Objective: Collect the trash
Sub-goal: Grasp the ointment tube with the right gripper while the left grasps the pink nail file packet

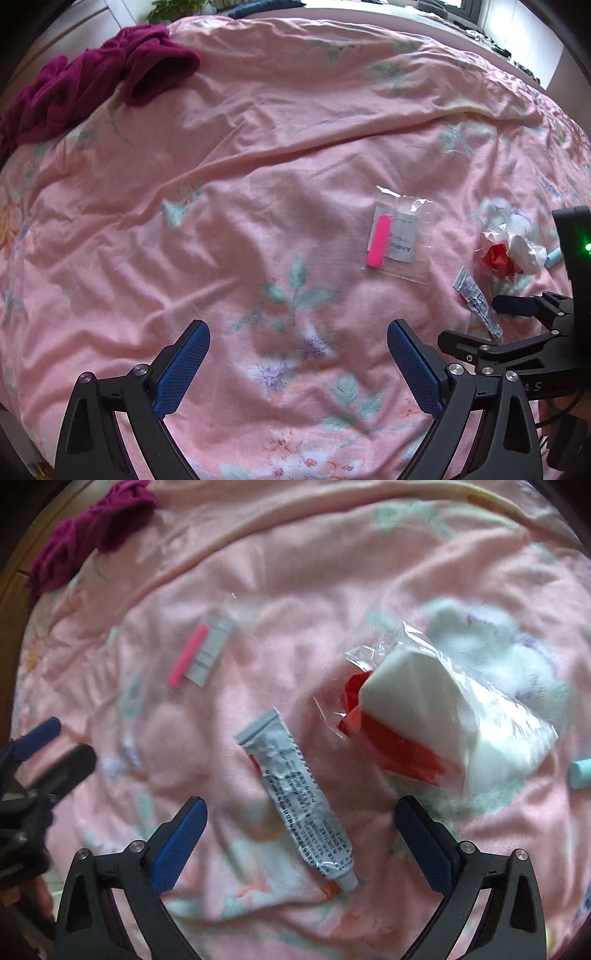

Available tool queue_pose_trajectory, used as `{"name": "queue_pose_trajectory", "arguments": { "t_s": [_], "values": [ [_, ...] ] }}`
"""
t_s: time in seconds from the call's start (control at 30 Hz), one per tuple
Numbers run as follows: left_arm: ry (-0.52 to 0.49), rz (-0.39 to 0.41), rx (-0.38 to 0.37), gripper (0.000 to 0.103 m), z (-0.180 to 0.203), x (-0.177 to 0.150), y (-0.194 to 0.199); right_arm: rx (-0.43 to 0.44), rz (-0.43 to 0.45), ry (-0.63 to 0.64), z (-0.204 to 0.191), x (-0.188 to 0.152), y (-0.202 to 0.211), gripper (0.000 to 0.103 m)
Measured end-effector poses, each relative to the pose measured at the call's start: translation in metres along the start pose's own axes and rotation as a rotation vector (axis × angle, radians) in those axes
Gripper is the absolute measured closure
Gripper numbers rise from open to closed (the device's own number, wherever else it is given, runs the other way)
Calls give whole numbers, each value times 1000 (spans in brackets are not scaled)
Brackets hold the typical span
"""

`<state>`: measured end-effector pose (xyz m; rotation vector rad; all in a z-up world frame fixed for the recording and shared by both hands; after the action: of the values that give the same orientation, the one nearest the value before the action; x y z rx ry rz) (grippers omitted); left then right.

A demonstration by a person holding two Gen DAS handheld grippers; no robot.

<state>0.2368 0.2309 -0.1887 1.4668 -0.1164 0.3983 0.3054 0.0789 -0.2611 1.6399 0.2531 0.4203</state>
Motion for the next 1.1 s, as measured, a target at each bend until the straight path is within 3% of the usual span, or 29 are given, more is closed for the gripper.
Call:
{"name": "queue_pose_trajectory", "arguments": {
  "t_s": [0.03,0.07,0.1,0.13,0.17,0.47,0.7,1.03,1.07,1.1],
  "values": [
    [3,-1,-3,6,-1,-1,-1,-14,2,9,-1,0,0,11],
    [7,-4,-9,6,-2,-2,-4,-31,8,24,-2,-2,1,37],
    [10,-8,-11,6,-2,-3,-6,-35,22,35,-1,-3,4,50],
    [12,-9,-15,6,-1,-3,-7,-18,41,32,1,-5,10,73],
    [14,-10,-20,6,0,-4,-9,3,43,13,4,-7,15,79],
    [-20,-2,-67,6,27,8,-18,86,107,-43,27,-37,57,81],
    [-87,18,-105,6,54,38,-39,118,125,-116,54,-71,94,81],
    [-125,-86,-57,6,66,66,-90,135,106,-145,71,-113,101,80],
    [-123,-104,-52,7,67,67,-97,138,105,-148,72,-115,101,80],
    [-117,-113,-56,21,67,68,-101,141,105,-150,72,-116,101,80]
  ]
}}
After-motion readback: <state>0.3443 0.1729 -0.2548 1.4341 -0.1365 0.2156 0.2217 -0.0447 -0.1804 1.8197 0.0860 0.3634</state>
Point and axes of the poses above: each gripper's, at about its wrist camera, not at the fingertips, and y roughly against the way its jaws point, z to its right, x to its top, the point moved 1 cm from there along -y, roughly the way its jaws point, and after that the axes turned 12 degrees about -x, right-handed, at the moved point
